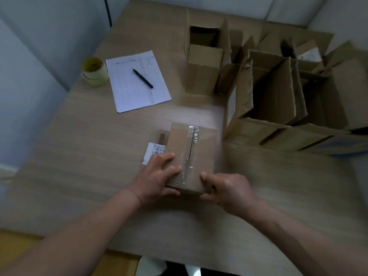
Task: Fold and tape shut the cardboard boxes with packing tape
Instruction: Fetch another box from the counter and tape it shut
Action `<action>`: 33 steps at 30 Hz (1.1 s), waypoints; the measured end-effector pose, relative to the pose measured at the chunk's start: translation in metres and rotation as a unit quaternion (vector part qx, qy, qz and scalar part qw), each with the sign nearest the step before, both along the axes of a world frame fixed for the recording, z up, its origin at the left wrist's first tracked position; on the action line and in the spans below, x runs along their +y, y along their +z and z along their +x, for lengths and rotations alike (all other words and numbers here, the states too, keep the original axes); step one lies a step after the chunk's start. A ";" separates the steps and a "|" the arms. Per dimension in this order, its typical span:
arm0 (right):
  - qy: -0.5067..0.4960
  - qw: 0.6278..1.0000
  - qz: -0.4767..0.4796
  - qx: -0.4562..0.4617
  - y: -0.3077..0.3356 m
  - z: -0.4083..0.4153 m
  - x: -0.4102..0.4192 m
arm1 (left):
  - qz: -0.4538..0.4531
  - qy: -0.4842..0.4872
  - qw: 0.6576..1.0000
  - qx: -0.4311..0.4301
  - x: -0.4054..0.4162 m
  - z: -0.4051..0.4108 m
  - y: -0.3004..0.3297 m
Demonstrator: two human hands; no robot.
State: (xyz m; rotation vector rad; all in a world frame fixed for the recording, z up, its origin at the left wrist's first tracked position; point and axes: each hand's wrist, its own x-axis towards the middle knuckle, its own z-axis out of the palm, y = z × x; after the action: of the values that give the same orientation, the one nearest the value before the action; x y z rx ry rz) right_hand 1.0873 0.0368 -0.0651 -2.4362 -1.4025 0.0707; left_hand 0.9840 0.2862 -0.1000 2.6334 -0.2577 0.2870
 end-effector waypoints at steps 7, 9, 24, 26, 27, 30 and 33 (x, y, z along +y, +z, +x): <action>-0.002 0.999 -0.015 0.031 0.002 0.003 0.001 | -0.090 0.011 0.980 0.178 0.017 0.003 0.010; 0.005 0.999 -0.024 0.032 0.000 0.004 0.000 | -0.029 -0.016 0.983 0.180 0.020 0.000 0.004; 0.096 0.975 -0.197 0.038 0.023 0.015 0.004 | 0.203 0.095 0.959 0.175 -0.058 -0.055 0.042; 0.116 0.970 -0.212 0.034 0.029 0.016 0.009 | 0.187 0.064 0.959 0.205 -0.062 -0.045 0.052; 0.121 0.969 -0.211 0.038 0.031 0.017 0.010 | 0.184 0.046 0.956 0.223 -0.061 -0.036 0.056; 0.120 0.973 -0.194 0.031 0.034 0.018 0.011 | 0.183 0.009 0.953 0.239 -0.065 -0.011 0.061; 0.076 0.981 -0.175 0.042 0.033 0.006 0.001 | 0.175 0.012 0.933 0.314 -0.071 0.007 0.060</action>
State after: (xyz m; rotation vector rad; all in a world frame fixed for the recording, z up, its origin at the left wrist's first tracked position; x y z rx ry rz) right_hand 1.0930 0.0380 -0.0324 -2.5543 -1.6521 0.4876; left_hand 0.9911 0.2152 -0.0399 2.9057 -0.0595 -0.6507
